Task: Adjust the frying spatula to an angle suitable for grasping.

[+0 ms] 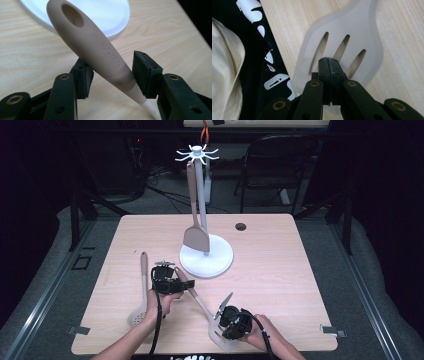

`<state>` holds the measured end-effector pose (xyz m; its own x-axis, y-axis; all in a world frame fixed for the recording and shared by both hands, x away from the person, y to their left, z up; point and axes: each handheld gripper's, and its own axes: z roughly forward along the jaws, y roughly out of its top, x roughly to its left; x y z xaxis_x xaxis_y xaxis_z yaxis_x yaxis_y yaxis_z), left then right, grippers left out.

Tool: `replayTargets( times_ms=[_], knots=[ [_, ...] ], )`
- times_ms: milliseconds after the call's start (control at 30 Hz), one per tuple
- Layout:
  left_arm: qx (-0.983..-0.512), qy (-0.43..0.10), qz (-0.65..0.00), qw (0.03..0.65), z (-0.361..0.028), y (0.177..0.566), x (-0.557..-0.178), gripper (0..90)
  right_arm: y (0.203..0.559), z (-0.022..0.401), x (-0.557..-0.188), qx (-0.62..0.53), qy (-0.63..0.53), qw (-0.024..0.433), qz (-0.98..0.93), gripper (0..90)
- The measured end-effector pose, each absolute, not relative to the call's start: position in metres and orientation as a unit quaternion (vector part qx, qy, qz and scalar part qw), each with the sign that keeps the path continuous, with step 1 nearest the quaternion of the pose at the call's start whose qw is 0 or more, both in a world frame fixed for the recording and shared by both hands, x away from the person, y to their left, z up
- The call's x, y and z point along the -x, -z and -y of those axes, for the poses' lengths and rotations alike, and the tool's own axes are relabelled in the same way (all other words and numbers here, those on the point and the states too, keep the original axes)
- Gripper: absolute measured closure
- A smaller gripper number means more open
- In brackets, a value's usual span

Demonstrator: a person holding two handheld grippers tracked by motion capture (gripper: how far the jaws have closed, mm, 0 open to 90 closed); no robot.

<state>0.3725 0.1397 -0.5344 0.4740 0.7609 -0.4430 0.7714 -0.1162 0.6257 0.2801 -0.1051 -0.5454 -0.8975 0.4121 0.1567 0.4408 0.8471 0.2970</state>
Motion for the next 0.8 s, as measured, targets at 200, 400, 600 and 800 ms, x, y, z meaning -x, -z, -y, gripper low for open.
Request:
replayTargets(
  times_ms=[200, 400, 600, 800],
  knots=[
    [-0.742, 0.007, -0.49, 0.458, -0.142, 0.526, -0.367, 56.5, 0.539, 0.105, -0.285, 0.23, 0.182, 0.043, 0.955, 77.0],
    [-0.739, 0.006, -0.48, 0.473, -0.142, 0.522, -0.364, 58.2, 0.531, 0.099, -0.293, 0.271, 0.246, 0.0, 0.93, 68.7],
    [-0.74, 0.001, -0.468, 0.483, -0.141, 0.518, -0.361, 59.3, 0.531, 0.089, -0.304, 0.299, 0.284, -0.042, 0.91, 65.5],
    [-0.738, -0.004, -0.461, 0.492, -0.139, 0.515, -0.358, 60.1, 0.533, 0.087, -0.309, 0.303, 0.301, -0.046, 0.903, 65.3]
  ],
)
